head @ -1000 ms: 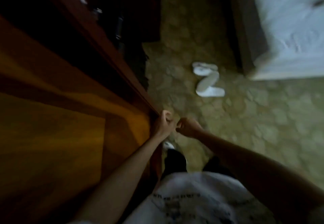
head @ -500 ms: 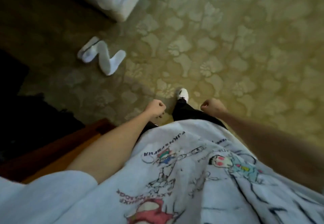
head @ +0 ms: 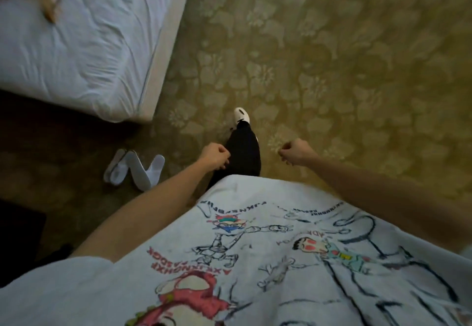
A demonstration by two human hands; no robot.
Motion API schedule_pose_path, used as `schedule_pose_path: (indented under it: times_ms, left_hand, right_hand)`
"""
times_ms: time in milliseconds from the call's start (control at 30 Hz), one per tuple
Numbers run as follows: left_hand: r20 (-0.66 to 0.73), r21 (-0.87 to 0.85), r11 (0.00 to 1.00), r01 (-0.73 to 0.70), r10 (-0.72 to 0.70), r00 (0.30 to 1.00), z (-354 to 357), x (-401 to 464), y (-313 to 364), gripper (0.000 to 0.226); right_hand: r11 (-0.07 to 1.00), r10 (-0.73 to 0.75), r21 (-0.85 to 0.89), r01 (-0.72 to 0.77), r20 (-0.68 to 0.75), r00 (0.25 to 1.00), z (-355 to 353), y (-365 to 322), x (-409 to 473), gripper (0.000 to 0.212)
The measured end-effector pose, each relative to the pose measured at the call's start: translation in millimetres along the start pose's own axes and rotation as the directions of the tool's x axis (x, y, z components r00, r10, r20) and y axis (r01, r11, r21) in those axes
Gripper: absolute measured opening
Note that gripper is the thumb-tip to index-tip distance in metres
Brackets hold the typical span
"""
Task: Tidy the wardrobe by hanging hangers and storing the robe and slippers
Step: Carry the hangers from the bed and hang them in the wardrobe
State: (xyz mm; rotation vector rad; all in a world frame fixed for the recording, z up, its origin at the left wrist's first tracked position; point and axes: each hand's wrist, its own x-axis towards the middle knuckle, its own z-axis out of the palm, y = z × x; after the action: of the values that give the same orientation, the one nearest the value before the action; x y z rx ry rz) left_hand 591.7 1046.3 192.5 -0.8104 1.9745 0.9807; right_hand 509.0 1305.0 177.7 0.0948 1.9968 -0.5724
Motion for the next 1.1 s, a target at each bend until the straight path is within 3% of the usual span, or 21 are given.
schedule_pose_path:
  times_ms: [133, 367, 633, 833, 933, 1100]
  left_hand:
    - [-0.038, -0.065, 0.995, 0.074, -0.076, 0.996, -53, 55, 23, 0.018]
    - [-0.046, -0.222, 0.96, 0.168, -0.183, 0.982, -154, 151, 117, 0.016]
    - [0.005, -0.237, 0.971, -0.007, 0.009, 1.0, -257, 251, 310, 0.014]
    - [0.005, -0.256, 0.96, -0.113, 0.119, 0.993, -339, 340, 449, 0.016]
    - [-0.037, -0.27, 0.958, -0.096, 0.089, 0.995, -389, 383, 501, 0.02]
    - [-0.109, -0.25, 0.966, -0.062, 0.036, 0.993, -494, 441, 555, 0.021]
  right_hand:
    - [0.988, -0.146, -0.043, 0.146, 0.007, 0.989, -67, -103, 58, 0.02]
    - [0.968, -0.162, -0.192, 0.159, 0.003, 0.987, -221, -214, 146, 0.023]
    - [0.989, 0.004, -0.143, -0.027, -0.156, 0.988, -391, -233, 222, 0.022]
    - [0.982, 0.158, -0.073, -0.172, -0.171, 0.973, -492, -248, 302, 0.025]
    - [0.989, 0.136, -0.042, -0.145, -0.181, 0.974, -541, -294, 348, 0.024]
    - [0.997, -0.018, -0.076, 0.006, -0.161, 0.987, -621, -428, 414, 0.024]
